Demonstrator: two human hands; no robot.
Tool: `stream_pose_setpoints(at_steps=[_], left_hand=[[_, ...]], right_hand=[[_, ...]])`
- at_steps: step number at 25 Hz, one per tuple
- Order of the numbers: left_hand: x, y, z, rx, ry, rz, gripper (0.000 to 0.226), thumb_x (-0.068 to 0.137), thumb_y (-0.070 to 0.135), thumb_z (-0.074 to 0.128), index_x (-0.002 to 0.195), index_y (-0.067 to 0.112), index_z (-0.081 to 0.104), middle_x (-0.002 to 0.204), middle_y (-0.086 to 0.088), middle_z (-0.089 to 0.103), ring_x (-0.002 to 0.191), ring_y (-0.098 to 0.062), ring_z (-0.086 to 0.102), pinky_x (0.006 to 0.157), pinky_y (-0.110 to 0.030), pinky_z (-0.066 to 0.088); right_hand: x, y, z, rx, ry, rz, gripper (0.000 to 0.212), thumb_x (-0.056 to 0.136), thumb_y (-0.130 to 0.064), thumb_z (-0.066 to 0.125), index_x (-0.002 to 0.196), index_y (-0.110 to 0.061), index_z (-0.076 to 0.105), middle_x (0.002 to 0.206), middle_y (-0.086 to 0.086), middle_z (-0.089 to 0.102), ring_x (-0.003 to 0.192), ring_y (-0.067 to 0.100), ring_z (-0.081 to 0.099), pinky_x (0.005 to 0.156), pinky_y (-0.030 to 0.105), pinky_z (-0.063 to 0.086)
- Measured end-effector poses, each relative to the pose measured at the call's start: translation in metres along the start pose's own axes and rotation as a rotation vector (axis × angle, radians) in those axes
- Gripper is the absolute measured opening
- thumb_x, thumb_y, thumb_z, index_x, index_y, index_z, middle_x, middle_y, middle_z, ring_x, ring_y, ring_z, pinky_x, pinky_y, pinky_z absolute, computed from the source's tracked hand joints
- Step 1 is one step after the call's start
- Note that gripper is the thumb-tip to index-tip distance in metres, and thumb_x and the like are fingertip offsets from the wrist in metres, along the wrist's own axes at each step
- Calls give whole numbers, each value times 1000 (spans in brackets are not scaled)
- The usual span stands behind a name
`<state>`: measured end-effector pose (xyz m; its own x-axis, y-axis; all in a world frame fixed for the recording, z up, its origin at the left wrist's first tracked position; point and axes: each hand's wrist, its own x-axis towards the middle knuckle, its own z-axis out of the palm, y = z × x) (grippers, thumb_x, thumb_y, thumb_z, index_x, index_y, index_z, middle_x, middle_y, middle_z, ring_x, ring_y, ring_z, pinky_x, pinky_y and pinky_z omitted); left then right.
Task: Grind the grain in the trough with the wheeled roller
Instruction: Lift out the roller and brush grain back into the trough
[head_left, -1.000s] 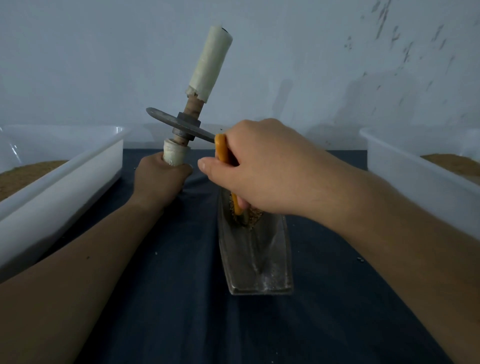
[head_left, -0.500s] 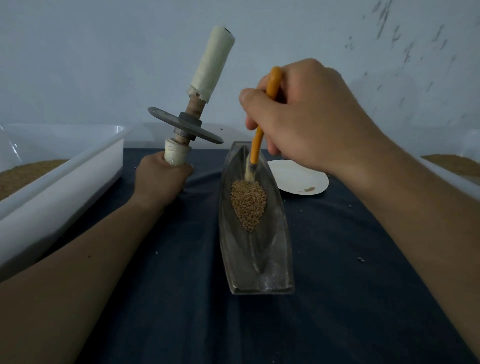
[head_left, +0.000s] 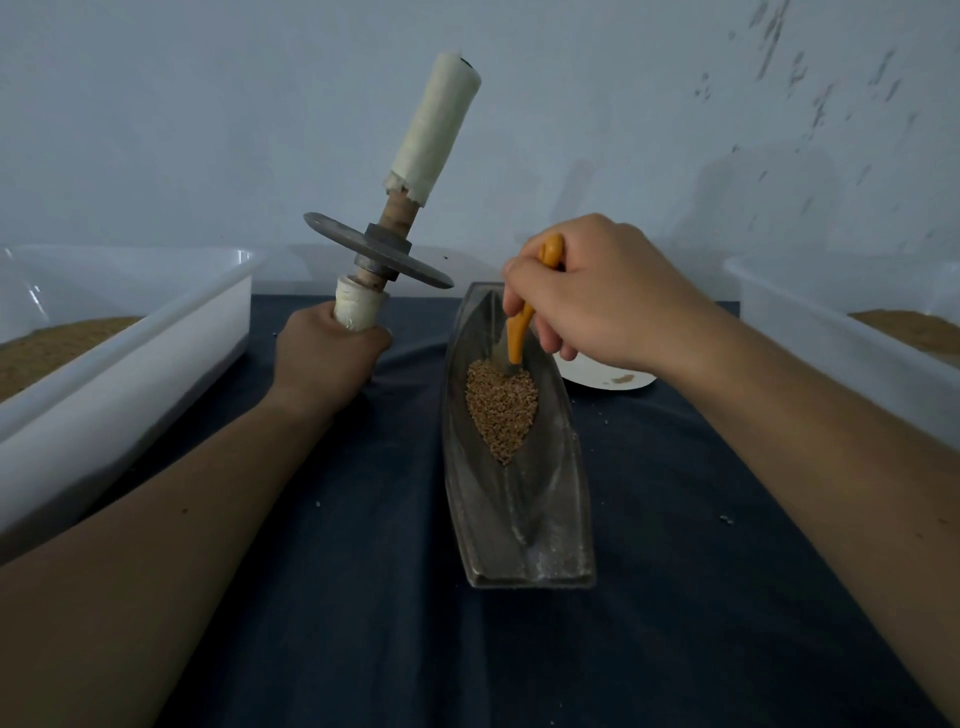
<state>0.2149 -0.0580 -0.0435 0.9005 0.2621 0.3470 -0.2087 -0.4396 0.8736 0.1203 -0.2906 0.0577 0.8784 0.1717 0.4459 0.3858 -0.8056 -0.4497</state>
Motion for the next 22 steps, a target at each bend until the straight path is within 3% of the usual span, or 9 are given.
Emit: stream_pose_setpoints(at_steps=[2, 9, 15, 22], left_hand=[[0, 0, 0, 1, 5, 0, 19, 73, 31, 75, 76, 15, 65, 64, -6, 67, 64, -26, 67, 66, -45, 58], [0, 0, 1, 11, 6, 5, 19, 73, 29, 74, 78, 13, 65, 66, -8, 68, 67, -29, 68, 69, -49, 59], [0, 0, 1, 12, 4, 18, 18, 74, 29, 75, 77, 14, 65, 67, -7, 68, 68, -28, 68, 70, -49, 60], [1, -1, 1, 18, 8, 18, 18, 71, 32, 74, 75, 17, 65, 63, -4, 67, 67, -27, 68, 69, -49, 60]], right_hand=[[1, 0, -3, 39, 48, -4, 33, 98, -29, 50, 78, -15, 71, 57, 0, 68, 48, 9, 65, 56, 27, 54], [1, 4, 6, -2, 40, -29, 34, 100, -29, 49, 85, -7, 70, 65, 8, 69, 52, 14, 65, 63, 37, 57], [1, 6, 6, 13, 71, -43, 35, 101, -28, 50, 84, -5, 70, 61, 4, 68, 50, 8, 65, 57, 26, 56], [6, 14, -15, 204, 335, -29, 31, 98, -25, 53, 77, -11, 72, 53, -10, 63, 45, 9, 61, 49, 17, 48]])
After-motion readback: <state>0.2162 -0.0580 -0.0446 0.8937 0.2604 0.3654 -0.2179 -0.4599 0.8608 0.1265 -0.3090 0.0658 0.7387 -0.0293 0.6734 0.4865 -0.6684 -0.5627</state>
